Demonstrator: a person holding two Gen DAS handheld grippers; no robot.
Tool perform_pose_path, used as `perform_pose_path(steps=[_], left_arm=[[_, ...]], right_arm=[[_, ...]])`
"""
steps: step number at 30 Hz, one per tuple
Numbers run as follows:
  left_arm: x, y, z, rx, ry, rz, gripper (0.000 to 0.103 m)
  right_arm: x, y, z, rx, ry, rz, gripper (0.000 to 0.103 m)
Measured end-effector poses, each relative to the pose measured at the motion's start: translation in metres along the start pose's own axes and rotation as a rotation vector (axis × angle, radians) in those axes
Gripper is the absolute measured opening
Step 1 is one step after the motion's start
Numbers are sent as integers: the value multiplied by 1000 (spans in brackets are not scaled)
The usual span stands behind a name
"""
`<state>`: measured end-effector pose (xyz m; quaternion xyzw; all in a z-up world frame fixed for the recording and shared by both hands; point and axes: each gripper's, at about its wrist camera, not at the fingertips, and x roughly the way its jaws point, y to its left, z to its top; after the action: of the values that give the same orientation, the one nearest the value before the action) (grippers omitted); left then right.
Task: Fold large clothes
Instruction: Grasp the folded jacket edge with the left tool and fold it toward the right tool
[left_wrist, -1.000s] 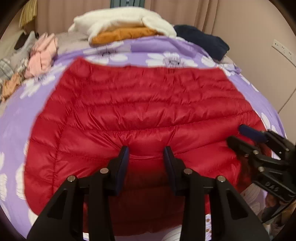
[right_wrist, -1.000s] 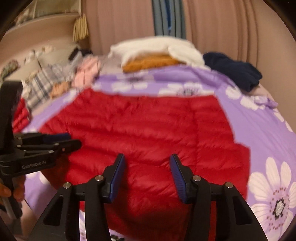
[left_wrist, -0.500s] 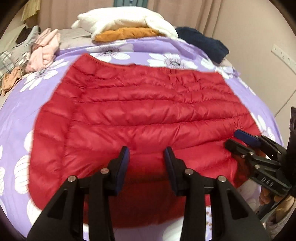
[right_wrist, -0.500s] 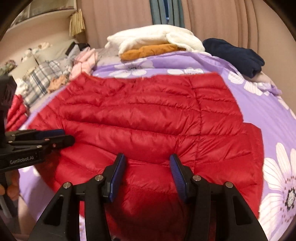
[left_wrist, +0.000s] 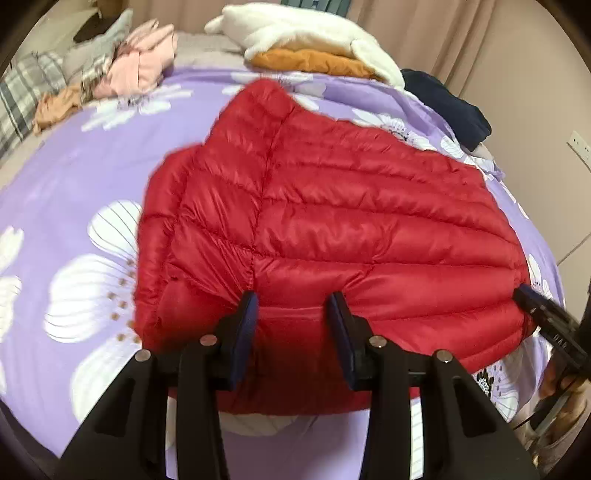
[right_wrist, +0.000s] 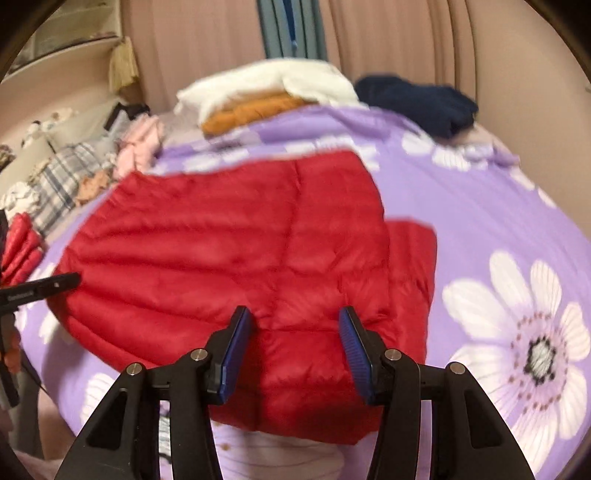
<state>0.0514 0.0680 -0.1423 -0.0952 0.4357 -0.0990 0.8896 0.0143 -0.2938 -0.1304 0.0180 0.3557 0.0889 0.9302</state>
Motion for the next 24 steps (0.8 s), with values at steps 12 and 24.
perform_pose_path(steps=[12, 24], left_arm=[[-27, 17, 0, -133, 4, -101, 44], [-50, 75, -17, -453, -55, -220, 77]], right_arm=[[4, -4, -10, 60, 15, 17, 52], [-26, 22, 7, 22, -95, 157, 52]])
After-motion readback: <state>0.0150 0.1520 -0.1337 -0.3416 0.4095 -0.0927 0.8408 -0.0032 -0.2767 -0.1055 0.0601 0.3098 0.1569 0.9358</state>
